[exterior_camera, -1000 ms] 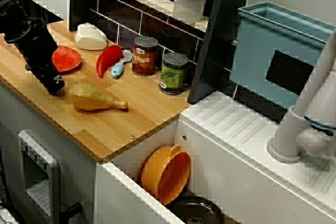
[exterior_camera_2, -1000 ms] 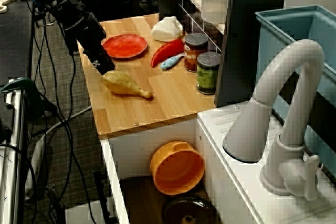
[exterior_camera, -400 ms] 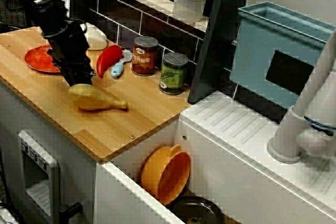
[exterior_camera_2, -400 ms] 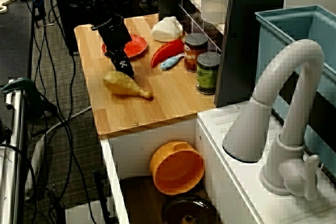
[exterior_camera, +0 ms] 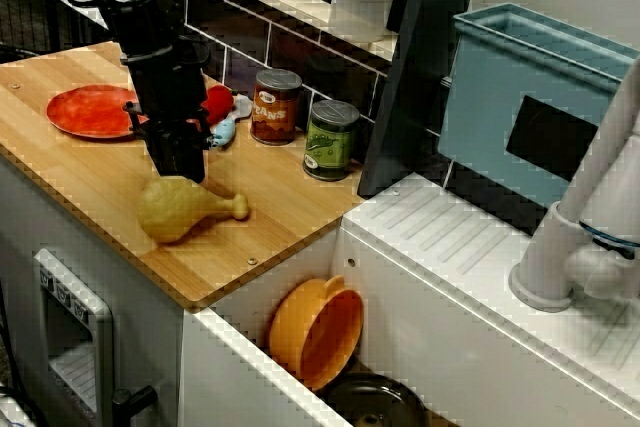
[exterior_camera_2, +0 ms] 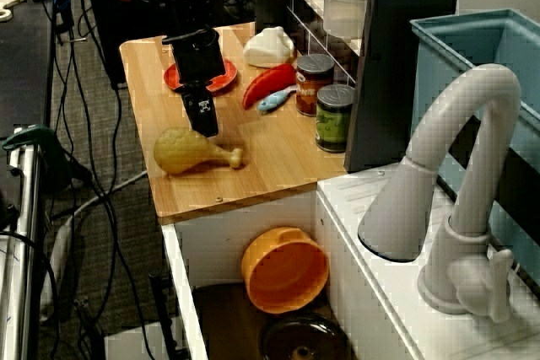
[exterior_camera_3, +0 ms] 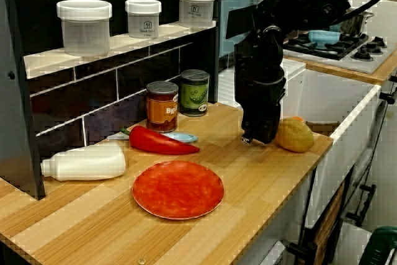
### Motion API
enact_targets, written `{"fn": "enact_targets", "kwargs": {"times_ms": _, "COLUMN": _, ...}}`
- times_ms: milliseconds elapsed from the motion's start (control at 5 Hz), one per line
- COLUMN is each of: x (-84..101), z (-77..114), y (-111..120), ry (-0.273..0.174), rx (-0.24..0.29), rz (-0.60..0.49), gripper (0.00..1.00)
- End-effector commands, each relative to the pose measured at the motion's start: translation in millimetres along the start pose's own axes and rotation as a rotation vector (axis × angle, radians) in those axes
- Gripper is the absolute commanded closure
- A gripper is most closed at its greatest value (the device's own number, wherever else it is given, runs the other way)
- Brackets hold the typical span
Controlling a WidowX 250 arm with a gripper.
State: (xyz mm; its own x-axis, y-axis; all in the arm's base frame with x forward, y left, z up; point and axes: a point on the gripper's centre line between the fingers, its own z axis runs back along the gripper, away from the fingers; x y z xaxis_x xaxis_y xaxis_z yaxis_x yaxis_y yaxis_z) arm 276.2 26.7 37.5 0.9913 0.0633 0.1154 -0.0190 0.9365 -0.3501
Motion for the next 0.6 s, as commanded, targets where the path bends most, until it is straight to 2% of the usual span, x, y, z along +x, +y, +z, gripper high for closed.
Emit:
{"fn": "enact_targets", "kwargs": {"times_ms": 0, "x": -3.8, "z": 8.7, "y": -5.1, "ry": -0.029, "rx": 0.01, "rz": -0.031, "gripper": 1.0}}
{"fn": "enact_targets", "kwargs": {"times_ms": 400, "x": -9.8, "z": 14.5, "y": 3.4, "ry": -0.039, "rx": 0.008, "rz": -0.024, "gripper": 1.0}}
